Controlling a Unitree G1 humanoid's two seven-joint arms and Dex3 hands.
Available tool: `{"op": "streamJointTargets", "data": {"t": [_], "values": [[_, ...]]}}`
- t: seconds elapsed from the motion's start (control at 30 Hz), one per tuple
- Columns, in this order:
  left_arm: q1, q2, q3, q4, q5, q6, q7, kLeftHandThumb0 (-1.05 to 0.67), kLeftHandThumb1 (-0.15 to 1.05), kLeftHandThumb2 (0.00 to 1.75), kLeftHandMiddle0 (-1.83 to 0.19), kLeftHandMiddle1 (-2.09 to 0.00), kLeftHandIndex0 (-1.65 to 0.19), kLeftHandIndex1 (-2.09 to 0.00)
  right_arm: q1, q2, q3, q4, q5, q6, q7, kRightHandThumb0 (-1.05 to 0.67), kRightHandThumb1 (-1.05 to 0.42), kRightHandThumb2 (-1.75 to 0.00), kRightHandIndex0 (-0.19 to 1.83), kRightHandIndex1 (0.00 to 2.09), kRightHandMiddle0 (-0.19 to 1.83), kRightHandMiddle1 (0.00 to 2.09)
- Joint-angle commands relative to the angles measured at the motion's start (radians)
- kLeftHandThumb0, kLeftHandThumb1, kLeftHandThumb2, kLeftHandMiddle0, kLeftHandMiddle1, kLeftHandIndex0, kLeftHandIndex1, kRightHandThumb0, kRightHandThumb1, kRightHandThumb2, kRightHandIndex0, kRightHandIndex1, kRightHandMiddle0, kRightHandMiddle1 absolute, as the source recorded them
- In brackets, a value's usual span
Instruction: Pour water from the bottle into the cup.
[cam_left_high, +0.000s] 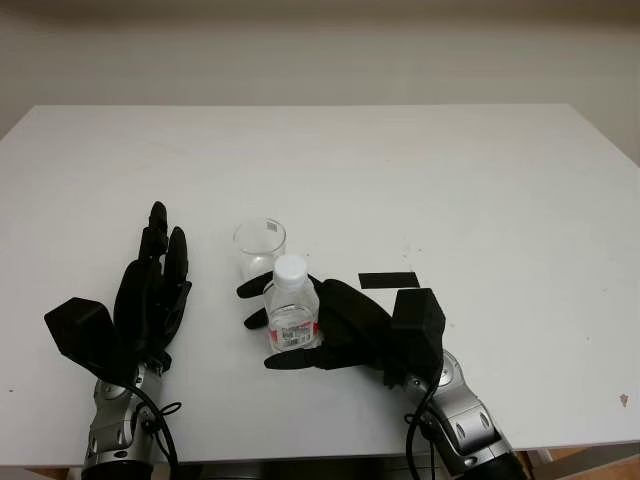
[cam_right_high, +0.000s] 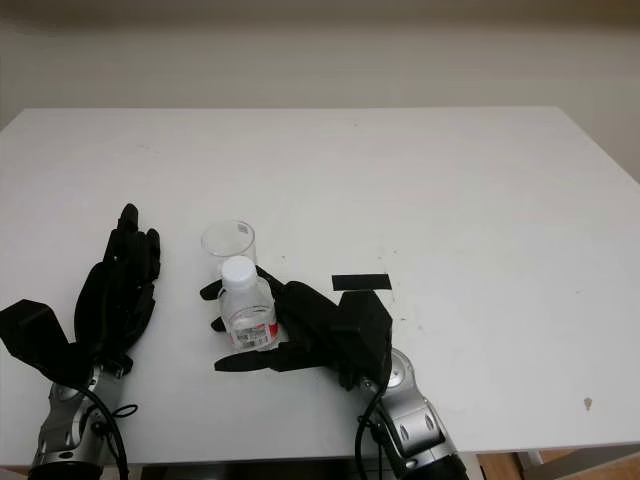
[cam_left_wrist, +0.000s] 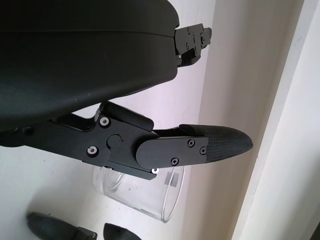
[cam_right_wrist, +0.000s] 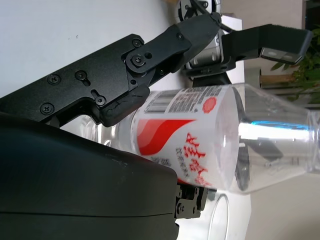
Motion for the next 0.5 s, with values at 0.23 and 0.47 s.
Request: {"op": "streamJointTargets", "data": {"t": [0.23,0.47], "values": [[0.02,-0.014,-0.003,0.024,0.002,0.004,0.005,-0.76,1.05,0.43,0.16,-0.05,0.15,-0.06,0.03,0.06,0.007,0.037,-0.011,-0.089,-0.056,-0.68,-0.83,-0.06,0.31,1.89,0.11,1.72],[0.028,-0.013,-0.003,0.019,0.001,0.005,0.001,-0.76,1.05,0.44,0.16,-0.05,0.15,-0.05,0.053,0.072,0.019,0.029,-0.052,-0.105,-0.117,-0.55,-1.04,-0.19,1.48,2.09,1.02,2.09]]}}
